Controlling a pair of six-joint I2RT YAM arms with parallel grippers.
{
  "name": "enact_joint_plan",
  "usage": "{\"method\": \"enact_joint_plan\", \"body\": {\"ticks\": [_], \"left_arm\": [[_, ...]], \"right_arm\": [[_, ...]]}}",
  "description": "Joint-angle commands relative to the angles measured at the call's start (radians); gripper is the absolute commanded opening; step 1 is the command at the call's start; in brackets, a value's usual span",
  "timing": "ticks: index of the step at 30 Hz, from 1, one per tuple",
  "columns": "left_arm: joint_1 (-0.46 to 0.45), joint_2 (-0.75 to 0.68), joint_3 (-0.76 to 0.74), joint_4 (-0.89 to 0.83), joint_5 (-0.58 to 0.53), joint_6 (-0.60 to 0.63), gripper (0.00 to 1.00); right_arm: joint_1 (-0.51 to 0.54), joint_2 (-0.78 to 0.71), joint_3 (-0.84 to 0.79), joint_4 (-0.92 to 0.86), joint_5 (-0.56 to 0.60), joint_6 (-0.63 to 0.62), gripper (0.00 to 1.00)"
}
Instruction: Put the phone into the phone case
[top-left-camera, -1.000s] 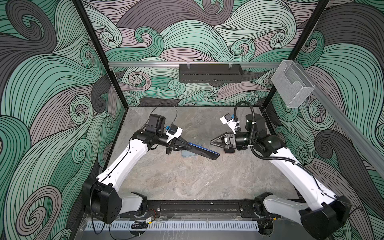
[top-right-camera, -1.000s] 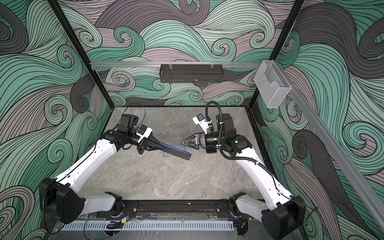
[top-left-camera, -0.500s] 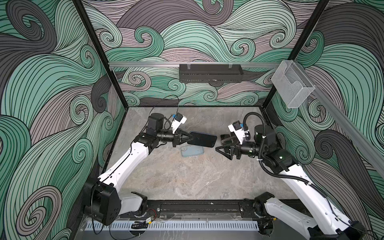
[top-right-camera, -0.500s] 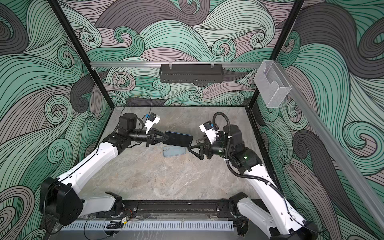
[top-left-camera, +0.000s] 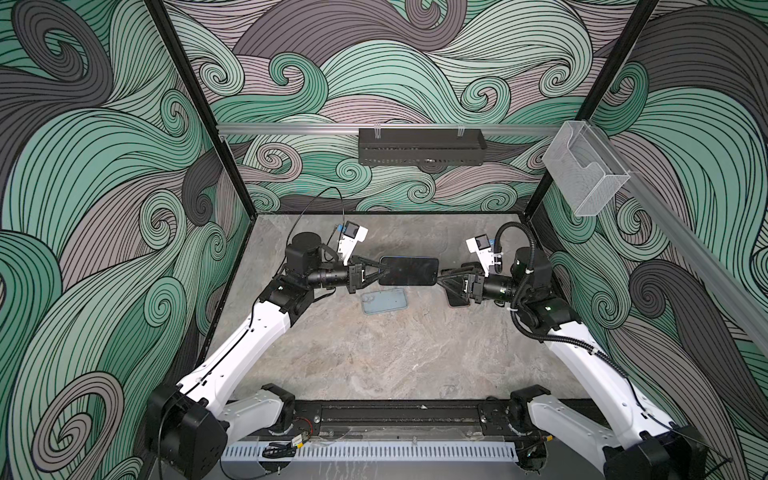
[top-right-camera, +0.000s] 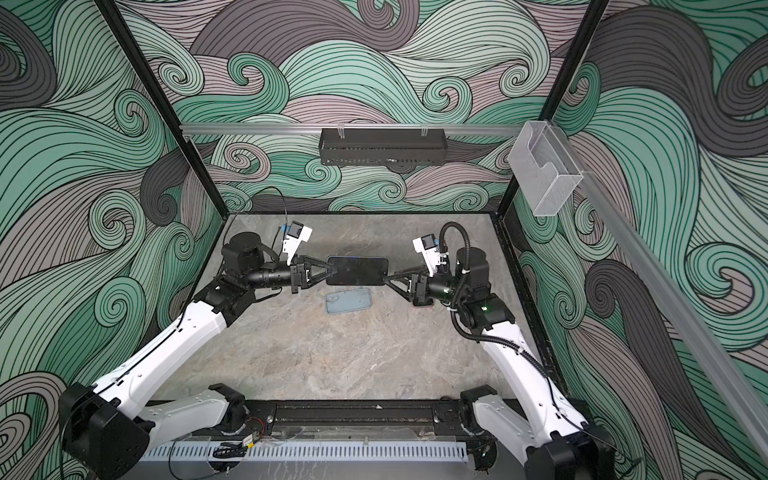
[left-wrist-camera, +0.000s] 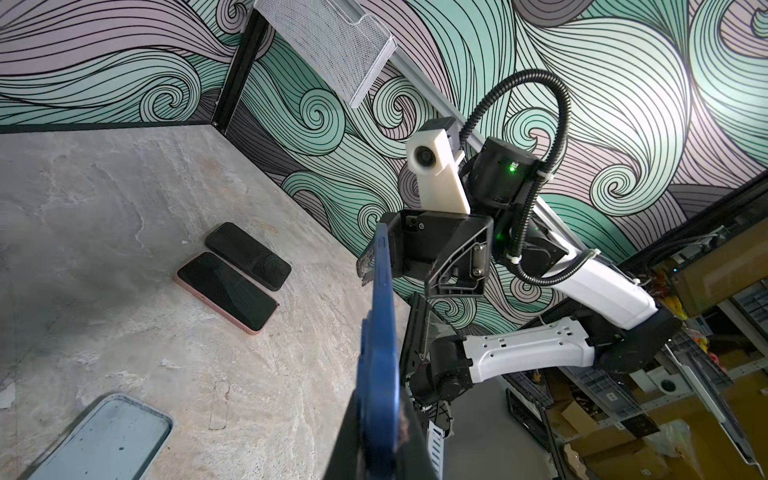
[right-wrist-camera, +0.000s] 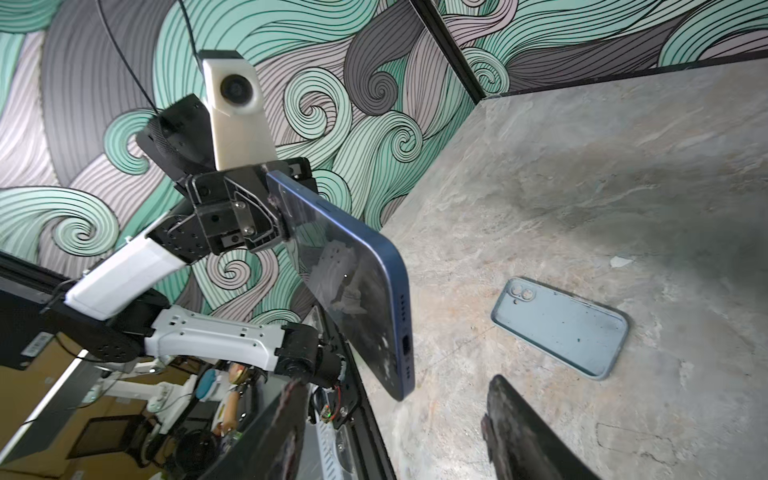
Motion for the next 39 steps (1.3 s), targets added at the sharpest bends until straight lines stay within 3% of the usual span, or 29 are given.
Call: {"method": "enact_joint_plan", "body": {"ticks": [1, 16, 29, 33, 36, 39], "left_arm": [[-0.007, -0.013, 0.029, 0.069, 0.000, -0.053, 0.00], [-0.036, 0.033, 0.066, 0.173, 0.065, -0.146, 0.00], [-0.047, 0.060, 0.072, 0.187, 0.014, -0.155, 0.00], [-0.048, 0.065, 0.070, 0.171, 0.001, -0.150, 0.07], [-0.048, 0.059, 0.068, 0.119, -0.041, -0.135, 0.23], [-0.046, 0.041, 0.062, 0.043, -0.113, -0.101, 0.38]], "right_arm": [[-0.006, 0.007, -0.005, 0.195, -0.121, 0.123, 0.69], [-0.007, 0.054, 0.014, 0.285, -0.164, 0.178, 0.58], [-0.004, 0.060, 0.008, 0.355, -0.192, 0.231, 0.18], [-0.005, 0.052, 0.008, 0.351, -0.189, 0.228, 0.07], [-0.005, 0.050, 0.012, 0.346, -0.187, 0.225, 0.00], [-0.005, 0.052, 0.021, 0.318, -0.181, 0.209, 0.00]]}}
